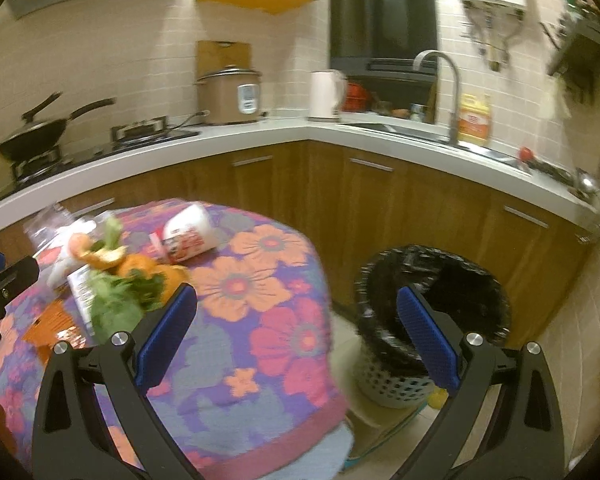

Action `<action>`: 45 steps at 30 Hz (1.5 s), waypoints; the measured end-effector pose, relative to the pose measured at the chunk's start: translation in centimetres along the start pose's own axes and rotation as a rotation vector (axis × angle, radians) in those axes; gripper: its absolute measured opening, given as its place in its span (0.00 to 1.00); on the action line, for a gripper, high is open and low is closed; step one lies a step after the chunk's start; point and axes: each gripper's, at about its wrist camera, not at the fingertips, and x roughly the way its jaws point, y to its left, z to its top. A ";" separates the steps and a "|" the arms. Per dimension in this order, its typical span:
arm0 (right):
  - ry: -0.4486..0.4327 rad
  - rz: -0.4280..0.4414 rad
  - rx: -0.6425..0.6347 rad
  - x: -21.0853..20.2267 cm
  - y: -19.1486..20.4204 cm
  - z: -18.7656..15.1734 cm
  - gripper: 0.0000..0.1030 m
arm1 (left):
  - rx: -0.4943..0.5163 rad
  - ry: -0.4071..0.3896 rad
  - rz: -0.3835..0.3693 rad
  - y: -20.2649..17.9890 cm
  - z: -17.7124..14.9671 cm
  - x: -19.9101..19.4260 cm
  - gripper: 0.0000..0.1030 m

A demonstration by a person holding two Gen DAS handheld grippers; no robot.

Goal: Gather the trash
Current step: 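Grasp the orange chip bag with the left tool while the right tool grasps the bok choy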

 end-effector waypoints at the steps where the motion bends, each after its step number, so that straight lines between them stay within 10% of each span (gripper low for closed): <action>1: 0.006 0.024 -0.011 0.1 0.6 0.1 0.93 | -0.015 0.020 0.018 1.1 -0.4 -0.1 0.91; 20: 0.082 0.470 -0.299 4.7 9.8 1.2 0.90 | -0.218 0.304 -0.029 8.6 -4.1 6.1 0.90; 36: 0.229 0.540 -0.362 9.3 10.7 0.5 0.51 | -0.135 0.357 0.016 7.3 -4.2 8.4 0.23; 45: 0.199 0.587 -0.298 7.6 9.2 0.6 0.27 | -0.125 0.249 -0.027 6.4 -2.8 4.5 0.19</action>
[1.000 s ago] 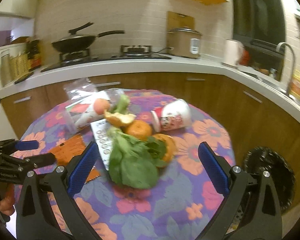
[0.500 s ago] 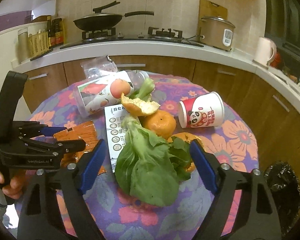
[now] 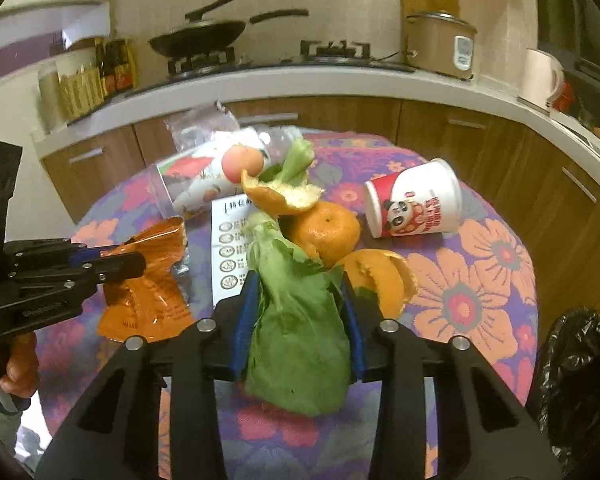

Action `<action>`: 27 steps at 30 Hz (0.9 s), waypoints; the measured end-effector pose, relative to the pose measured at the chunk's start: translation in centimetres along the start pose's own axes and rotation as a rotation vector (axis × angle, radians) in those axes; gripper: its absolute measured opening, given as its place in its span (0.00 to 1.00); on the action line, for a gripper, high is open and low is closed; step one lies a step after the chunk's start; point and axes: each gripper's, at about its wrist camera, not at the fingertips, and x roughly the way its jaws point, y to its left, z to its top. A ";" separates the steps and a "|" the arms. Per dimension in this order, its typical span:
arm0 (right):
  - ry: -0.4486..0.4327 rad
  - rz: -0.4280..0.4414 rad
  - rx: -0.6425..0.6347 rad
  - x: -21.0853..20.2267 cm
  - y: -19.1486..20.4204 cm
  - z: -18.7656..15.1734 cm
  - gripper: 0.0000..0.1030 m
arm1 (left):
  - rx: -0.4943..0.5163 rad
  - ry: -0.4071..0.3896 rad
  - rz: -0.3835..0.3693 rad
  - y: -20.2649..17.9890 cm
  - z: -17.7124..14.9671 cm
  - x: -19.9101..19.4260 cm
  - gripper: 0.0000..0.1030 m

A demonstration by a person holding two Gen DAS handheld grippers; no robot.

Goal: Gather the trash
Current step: 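Grasp the orange chip bag with the left tool while the right tool grasps the bok choy, then carry the chip bag and bok choy to the bin and open both tools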

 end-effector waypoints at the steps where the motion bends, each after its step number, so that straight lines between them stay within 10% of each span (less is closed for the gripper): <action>1: -0.017 -0.005 0.018 -0.7 -0.2 0.0 0.26 | 0.004 -0.017 -0.009 -0.5 0.2 -0.5 0.19; 12: -0.188 -0.032 0.166 -8.5 -5.8 0.2 0.25 | 0.112 -0.112 -0.144 -8.2 3.9 -2.7 0.19; 27: -0.206 -0.401 0.490 -14.2 -24.6 -8.4 0.25 | 0.353 -0.009 -0.374 -29.8 7.3 6.3 0.19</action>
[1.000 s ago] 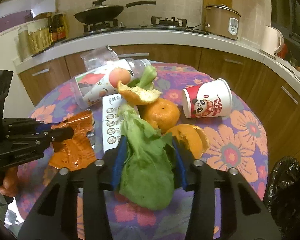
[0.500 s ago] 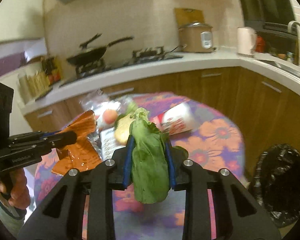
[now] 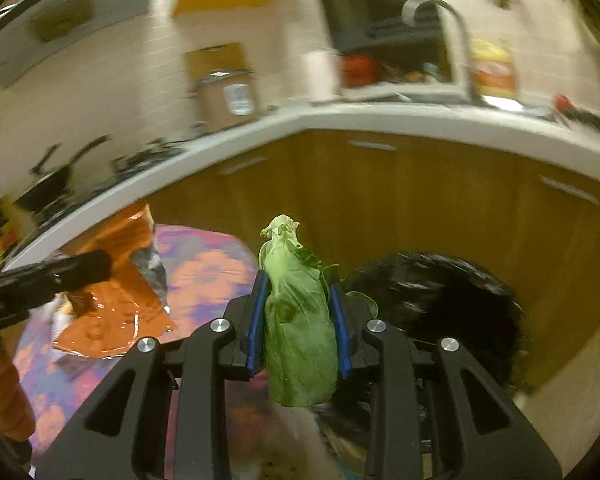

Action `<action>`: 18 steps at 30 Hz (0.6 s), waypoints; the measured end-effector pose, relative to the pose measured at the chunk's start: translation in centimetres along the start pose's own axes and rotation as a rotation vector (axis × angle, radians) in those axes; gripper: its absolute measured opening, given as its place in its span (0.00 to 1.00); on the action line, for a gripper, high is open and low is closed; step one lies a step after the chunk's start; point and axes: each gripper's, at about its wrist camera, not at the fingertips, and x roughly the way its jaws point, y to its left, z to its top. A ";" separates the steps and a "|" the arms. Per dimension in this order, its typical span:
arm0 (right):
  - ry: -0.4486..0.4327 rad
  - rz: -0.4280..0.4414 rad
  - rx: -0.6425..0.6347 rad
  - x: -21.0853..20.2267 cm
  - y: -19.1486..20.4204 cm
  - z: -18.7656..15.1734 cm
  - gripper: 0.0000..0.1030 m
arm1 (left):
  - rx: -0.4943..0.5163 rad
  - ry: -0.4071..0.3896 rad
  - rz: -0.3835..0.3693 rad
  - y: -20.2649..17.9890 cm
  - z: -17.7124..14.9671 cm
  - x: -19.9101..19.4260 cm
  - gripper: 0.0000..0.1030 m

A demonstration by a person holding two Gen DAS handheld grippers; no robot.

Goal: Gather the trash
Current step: 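Carry the chip bag and bok choy to the bin and open both tools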

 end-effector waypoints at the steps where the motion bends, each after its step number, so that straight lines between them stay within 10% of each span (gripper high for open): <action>1: 0.012 -0.028 0.020 0.5 -1.2 -0.3 0.25 | 0.011 0.017 -0.007 -0.6 0.3 1.4 0.19; 18: 0.206 -0.159 0.229 6.5 -9.9 -3.1 0.29 | 0.000 0.239 -0.043 -3.2 -0.6 14.6 0.35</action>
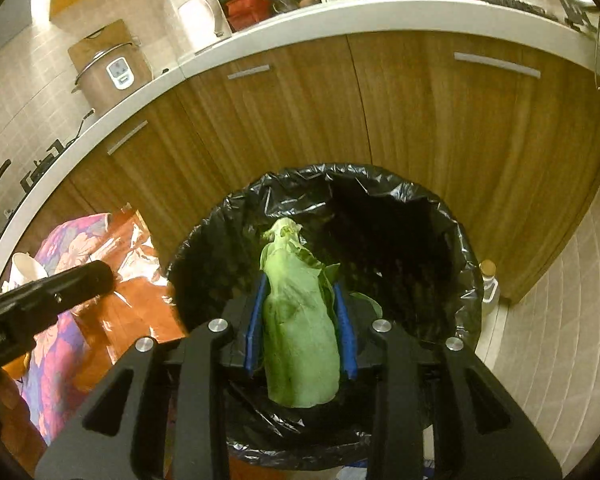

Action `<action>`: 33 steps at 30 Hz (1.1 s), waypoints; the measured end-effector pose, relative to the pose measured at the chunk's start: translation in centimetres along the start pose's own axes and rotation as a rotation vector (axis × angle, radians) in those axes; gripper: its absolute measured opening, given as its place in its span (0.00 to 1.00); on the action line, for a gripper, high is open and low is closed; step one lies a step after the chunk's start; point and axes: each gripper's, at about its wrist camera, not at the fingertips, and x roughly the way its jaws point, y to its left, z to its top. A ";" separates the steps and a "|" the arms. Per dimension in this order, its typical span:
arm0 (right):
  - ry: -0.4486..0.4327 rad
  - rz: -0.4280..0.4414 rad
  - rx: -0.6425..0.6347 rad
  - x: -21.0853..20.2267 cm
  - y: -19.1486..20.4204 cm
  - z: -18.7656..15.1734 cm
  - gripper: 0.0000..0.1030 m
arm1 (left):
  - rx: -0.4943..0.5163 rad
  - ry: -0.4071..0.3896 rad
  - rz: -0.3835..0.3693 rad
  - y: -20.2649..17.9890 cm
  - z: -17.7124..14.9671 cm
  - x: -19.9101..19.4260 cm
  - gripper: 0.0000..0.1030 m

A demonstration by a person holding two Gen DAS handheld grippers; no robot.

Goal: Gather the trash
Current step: 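Carry the chip bag and bok choy to the bin and open both tools, then move both tools back over the table toward the orange peels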

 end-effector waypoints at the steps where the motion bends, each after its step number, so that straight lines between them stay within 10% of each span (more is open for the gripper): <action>1: 0.006 0.003 0.004 0.0 0.0 -0.1 0.30 | 0.003 0.000 0.002 0.0 0.0 0.1 0.36; 18: -0.044 0.025 -0.023 -3.7 2.1 -0.1 0.47 | -0.046 -0.100 -0.034 2.1 -1.1 -6.1 0.50; 33: -0.222 0.211 -0.323 -13.0 17.2 -3.3 0.47 | -0.115 -0.353 0.075 8.2 -7.1 -21.4 0.64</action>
